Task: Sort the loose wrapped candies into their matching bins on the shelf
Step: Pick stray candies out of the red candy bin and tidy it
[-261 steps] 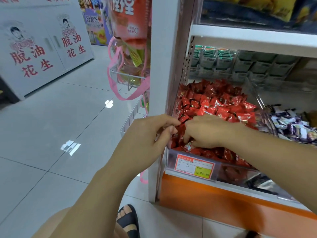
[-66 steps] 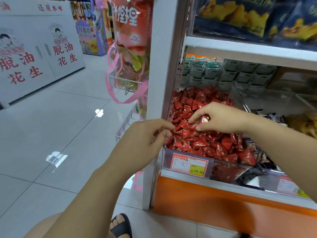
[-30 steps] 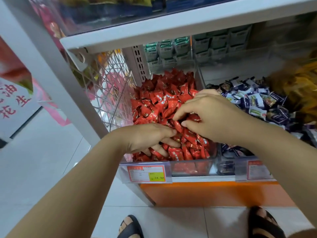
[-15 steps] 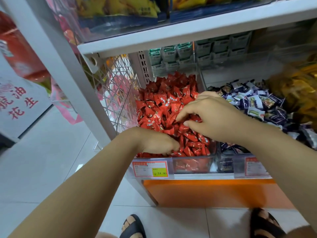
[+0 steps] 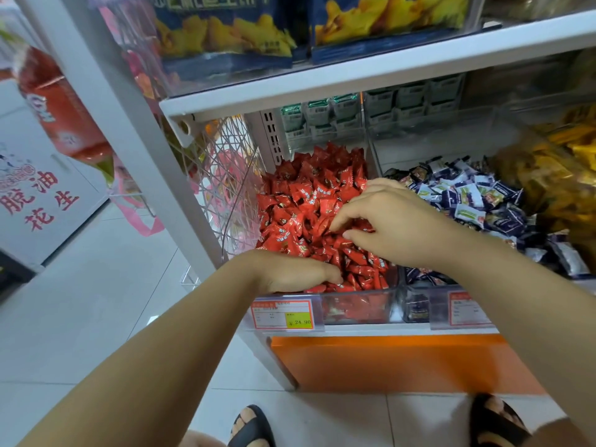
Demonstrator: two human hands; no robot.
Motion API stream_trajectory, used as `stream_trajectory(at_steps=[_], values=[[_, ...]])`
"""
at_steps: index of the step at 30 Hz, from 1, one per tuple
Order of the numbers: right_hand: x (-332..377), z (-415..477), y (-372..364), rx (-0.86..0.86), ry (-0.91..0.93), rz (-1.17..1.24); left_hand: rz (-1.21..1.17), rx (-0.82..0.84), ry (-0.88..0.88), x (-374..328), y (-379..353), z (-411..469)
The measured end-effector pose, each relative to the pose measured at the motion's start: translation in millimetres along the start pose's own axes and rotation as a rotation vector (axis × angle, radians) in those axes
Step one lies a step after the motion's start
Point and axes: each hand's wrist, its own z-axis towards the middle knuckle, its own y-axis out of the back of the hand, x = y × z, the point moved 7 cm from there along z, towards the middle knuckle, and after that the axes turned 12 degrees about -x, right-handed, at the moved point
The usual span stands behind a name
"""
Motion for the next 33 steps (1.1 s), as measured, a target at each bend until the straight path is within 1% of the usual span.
stream_trajectory(at_steps=[3, 5, 6, 9, 12, 14, 18, 19, 21, 23, 24, 25, 26, 29, 31, 33], values=[[0, -1, 1, 0.002, 0.004, 0.011, 0.111, 0.031, -0.052, -2, 0, -7], [0, -1, 1, 0.002, 0.006, 0.014, 0.206, -0.009, -0.117, -1, 5, -9], [1, 0, 1, 0.003, 0.007, 0.014, 0.173, -0.039, -0.150, 0, 7, -6], [0, 0, 0, 0.005, -0.005, 0.015, -0.075, -0.079, -0.201, -5, 8, -6], [0, -1, 0, 0.004, -0.015, 0.026, -0.042, -0.169, -0.249, -4, 16, -4], [0, -1, 0, -0.009, -0.022, 0.044, -0.051, -0.240, -0.249, -3, 25, -3], [-1, -1, 1, -0.039, -0.025, 0.078, -0.127, -0.416, -0.205, -2, 49, -8], [-2, -1, 1, -0.048, -0.031, 0.096, -0.104, -0.483, -0.192, 0, 56, -9], [-2, -1, 2, -0.068, -0.040, 0.133, 0.019, -0.641, -0.210, 2, 70, -11], [-2, -3, 3, -0.088, -0.049, 0.139, 0.129, -0.818, -0.265, -3, 81, -17], [-2, -4, 4, -0.106, -0.053, 0.138, 0.125, -0.885, -0.311, -7, 84, -21], [-1, -5, 5, -0.127, -0.063, 0.145, 0.086, -0.916, -0.364, -13, 85, -24], [-1, -6, 7, -0.147, -0.081, 0.165, 0.020, -0.914, -0.415, -19, 83, -26], [-1, -6, 22, -0.236, -0.146, 0.282, -0.250, -0.803, -0.523, -35, 72, -29], [-5, -8, 34, -0.314, -0.182, 0.349, -0.400, -0.760, -0.558, -41, 69, -29], [-14, -14, 47, -0.418, -0.244, 0.387, -0.513, -0.756, -0.555, -42, 71, -29]])
